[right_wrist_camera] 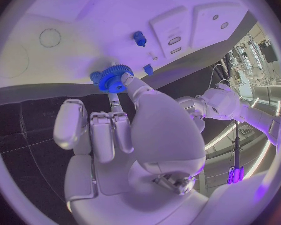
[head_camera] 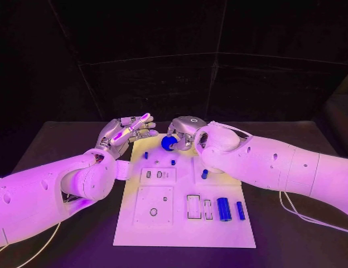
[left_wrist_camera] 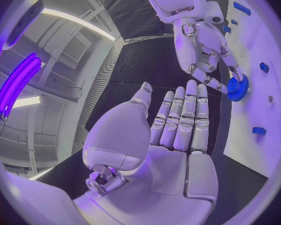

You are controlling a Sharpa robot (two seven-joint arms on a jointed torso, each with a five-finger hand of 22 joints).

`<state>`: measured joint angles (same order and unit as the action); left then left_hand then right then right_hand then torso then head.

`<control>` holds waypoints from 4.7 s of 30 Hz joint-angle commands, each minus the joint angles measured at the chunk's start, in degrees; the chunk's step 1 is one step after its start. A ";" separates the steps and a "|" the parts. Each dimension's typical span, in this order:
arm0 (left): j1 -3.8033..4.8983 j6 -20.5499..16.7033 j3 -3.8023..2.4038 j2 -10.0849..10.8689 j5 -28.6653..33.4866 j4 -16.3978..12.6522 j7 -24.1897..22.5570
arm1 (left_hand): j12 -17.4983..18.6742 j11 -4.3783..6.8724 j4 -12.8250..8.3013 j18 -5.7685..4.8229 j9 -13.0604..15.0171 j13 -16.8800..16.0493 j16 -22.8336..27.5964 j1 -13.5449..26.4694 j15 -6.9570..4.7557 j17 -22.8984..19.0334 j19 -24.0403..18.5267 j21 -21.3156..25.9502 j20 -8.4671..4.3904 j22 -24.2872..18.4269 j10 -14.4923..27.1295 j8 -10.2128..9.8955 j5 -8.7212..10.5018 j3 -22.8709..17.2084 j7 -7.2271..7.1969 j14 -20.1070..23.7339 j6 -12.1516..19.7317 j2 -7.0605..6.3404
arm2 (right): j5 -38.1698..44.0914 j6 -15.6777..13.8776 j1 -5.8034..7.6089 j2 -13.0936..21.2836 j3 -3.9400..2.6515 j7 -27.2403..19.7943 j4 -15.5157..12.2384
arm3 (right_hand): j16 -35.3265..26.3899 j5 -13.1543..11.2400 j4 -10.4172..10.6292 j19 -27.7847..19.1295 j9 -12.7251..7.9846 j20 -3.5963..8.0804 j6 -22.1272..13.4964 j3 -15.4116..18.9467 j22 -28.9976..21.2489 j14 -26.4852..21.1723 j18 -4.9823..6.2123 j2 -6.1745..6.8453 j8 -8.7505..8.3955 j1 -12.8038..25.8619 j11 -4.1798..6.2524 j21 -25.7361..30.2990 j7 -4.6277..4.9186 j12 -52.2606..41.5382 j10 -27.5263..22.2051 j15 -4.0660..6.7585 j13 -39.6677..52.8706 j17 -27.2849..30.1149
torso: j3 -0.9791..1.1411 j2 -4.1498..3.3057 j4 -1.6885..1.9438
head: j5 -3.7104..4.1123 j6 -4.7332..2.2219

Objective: Assemble the parts on the task board

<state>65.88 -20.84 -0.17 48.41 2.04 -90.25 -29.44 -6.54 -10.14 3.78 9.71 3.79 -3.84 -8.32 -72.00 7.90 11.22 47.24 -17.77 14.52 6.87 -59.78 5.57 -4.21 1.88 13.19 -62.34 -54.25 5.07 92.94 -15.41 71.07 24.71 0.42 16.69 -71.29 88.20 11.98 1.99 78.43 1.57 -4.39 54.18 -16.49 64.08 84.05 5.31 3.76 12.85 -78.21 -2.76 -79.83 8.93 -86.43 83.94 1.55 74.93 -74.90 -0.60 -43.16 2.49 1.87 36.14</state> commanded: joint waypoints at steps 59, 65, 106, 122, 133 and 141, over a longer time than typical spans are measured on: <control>0.11 1.90 -0.02 0.32 -0.17 0.65 0.25 | 0.37 -0.13 -0.20 0.80 -0.03 0.02 0.43 0.18 0.01 0.16 -0.53 0.41 0.02 -0.15 -0.15 -0.43 -0.20 0.03 0.24 0.56 -0.01 0.71 | -31.66 -1.34 0.02 23.03 0.10 -23.69 -6.72 | 0.01 2.62 1.07 -0.02 2.28 -2.10 -5.07 11.23 0.80 4.78 -0.49 0.51 -3.00 0.42 -2.11 -0.87 0.92 1.90 0.11 -2.00 6.55 -9.52 | 0.65 0.12 -1.42 | 0.99 -0.87; 0.09 2.00 -0.02 -0.05 -0.17 1.10 0.25 | 0.37 -0.13 -0.20 0.80 -0.03 0.02 0.43 0.18 0.01 0.16 -0.53 0.41 0.02 -0.15 -0.15 -0.43 -0.20 0.03 0.24 0.56 -0.01 0.71 | -31.81 -0.04 -0.27 23.57 0.12 -24.80 -3.53 | -0.01 2.84 0.33 -0.05 2.23 -2.09 -5.25 11.42 0.75 4.77 -0.48 0.62 -3.14 -0.21 -2.12 -0.86 0.95 1.96 0.05 -2.00 6.49 -9.48 | 0.49 0.15 -1.32 | 1.60 -0.63; 0.05 2.01 0.00 -0.53 -0.17 2.12 0.34 | 0.40 -0.09 -0.32 0.81 -0.02 0.02 0.49 0.07 -0.01 0.20 -0.50 0.40 0.03 -0.18 -0.21 -0.45 -0.21 -0.04 0.17 0.49 -0.05 0.80 | -28.07 3.78 -3.70 23.35 0.13 -24.18 1.01 | -0.03 3.08 -0.58 -0.09 2.27 -2.13 -5.24 11.92 0.73 4.76 -0.48 0.19 -3.18 -0.53 -2.17 -0.87 1.00 1.94 0.08 -2.05 6.57 -9.45 | 0.34 0.24 -1.19 | 1.76 0.15; 0.05 2.04 0.01 -0.47 -0.17 2.11 0.44 | 0.40 -0.09 -0.32 0.81 -0.02 0.02 0.49 0.07 -0.01 0.20 -0.50 0.40 0.03 -0.18 -0.21 -0.45 -0.21 -0.04 0.17 0.49 -0.05 0.80 | -28.07 2.99 -3.74 22.22 0.12 -24.20 2.43 | 0.00 0.39 -1.44 -0.07 2.44 -1.91 -2.45 10.80 0.78 4.79 -0.48 -3.03 -1.98 -0.90 -1.80 -0.95 0.59 1.70 0.42 -1.76 6.99 -9.56 | 0.30 0.26 -1.17 | 1.78 0.19; 0.05 2.05 0.01 -0.44 -0.17 2.04 0.51 | 0.40 -0.09 -0.32 0.81 -0.02 0.02 0.49 0.07 -0.01 0.20 -0.50 0.40 0.03 -0.18 -0.21 -0.45 -0.21 -0.04 0.17 0.49 -0.05 0.80 | -28.07 3.06 -3.75 22.05 0.12 -24.04 2.44 | 0.02 0.19 -1.87 -0.05 2.40 -1.85 -2.14 10.65 0.83 4.81 -0.49 -2.94 -1.92 -1.07 -1.70 -0.97 0.50 1.71 0.41 -1.69 6.99 -9.63 | 0.39 0.24 -1.23 | 1.76 0.28; 0.05 2.02 0.01 -0.41 -0.17 2.03 0.61 | 0.41 -0.08 -0.35 0.82 -0.02 0.02 0.53 0.06 -0.02 0.23 -0.49 0.41 0.03 -0.19 -0.23 -0.46 -0.21 -0.07 0.18 0.46 -0.07 0.84 | -28.07 2.63 -3.76 22.05 0.12 -24.30 2.32 | 0.04 -0.05 -2.41 0.00 2.60 -1.55 0.47 9.61 0.92 4.83 -0.49 -4.09 -0.86 -1.18 -1.15 -1.02 -0.20 1.58 0.57 -1.28 7.23 -9.71 | 0.37 0.26 -1.23 | 1.80 0.34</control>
<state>65.86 -19.56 -0.14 47.98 2.05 -88.14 -28.57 -6.32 -10.14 3.78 9.71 3.79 -3.84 -8.15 -71.77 8.10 11.37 47.24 -17.53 14.52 6.77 -59.78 5.34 -4.21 1.88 13.19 -62.14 -54.25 5.29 64.72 -12.03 67.23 46.78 0.56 -7.00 -68.87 88.19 12.27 -0.42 78.43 4.08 -6.22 54.23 -6.68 64.91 83.97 5.32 0.14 11.78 -79.39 -4.27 -80.53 8.88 -84.53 84.04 -0.03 74.93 -74.94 -0.23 -42.91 1.27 3.66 36.47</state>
